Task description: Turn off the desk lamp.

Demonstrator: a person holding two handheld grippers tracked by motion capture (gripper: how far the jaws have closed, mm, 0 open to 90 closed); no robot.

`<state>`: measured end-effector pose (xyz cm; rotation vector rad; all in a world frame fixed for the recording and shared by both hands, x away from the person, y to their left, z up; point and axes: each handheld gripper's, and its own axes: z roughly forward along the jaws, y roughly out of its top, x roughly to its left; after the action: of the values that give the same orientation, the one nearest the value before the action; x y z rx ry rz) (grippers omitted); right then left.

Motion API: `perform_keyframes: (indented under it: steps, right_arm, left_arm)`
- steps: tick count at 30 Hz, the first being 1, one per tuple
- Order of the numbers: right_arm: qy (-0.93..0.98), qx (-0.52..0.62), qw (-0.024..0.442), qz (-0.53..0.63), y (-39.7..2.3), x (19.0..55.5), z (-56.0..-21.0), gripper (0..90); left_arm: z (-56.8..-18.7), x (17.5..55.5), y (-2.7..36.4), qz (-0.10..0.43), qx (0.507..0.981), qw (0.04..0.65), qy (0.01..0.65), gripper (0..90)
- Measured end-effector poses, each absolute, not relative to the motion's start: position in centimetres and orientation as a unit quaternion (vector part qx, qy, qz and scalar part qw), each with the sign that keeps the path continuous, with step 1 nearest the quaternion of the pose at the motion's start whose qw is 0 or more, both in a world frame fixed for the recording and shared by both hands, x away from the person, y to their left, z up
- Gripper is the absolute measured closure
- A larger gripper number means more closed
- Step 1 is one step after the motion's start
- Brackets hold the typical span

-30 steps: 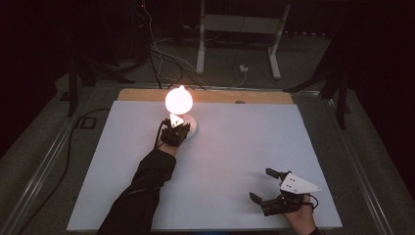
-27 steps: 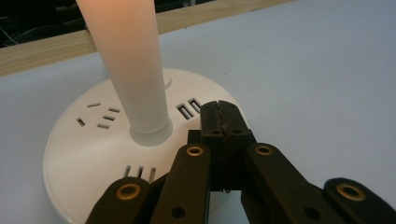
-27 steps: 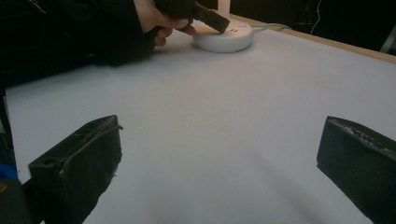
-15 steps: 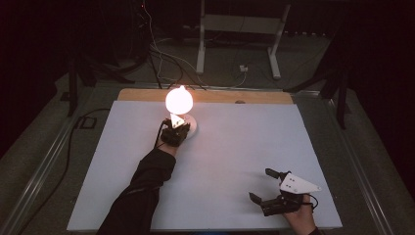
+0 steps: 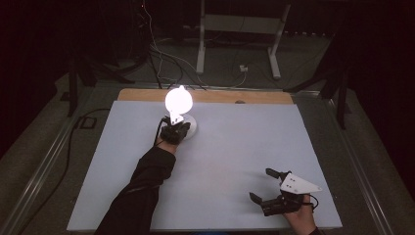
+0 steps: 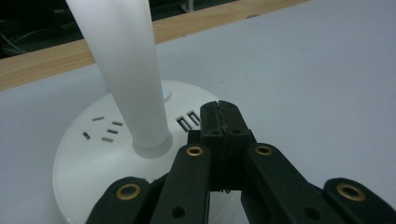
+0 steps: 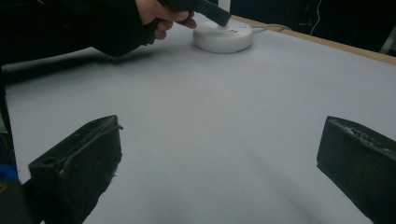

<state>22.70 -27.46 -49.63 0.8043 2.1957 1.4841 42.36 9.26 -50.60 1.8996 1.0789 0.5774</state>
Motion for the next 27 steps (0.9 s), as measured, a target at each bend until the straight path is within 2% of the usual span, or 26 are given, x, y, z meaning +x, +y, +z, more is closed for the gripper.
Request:
perform_keyframes:
  steps: [27]
  right_arm:
    - [0.78, 0.287, 0.182, 0.526, -27.4, 22.7, -49.7, 0.0]
  left_arm:
    - [-51.7, 42.3, 9.2, 0.23, 0.764, 0.424, 0.43, 90.0]
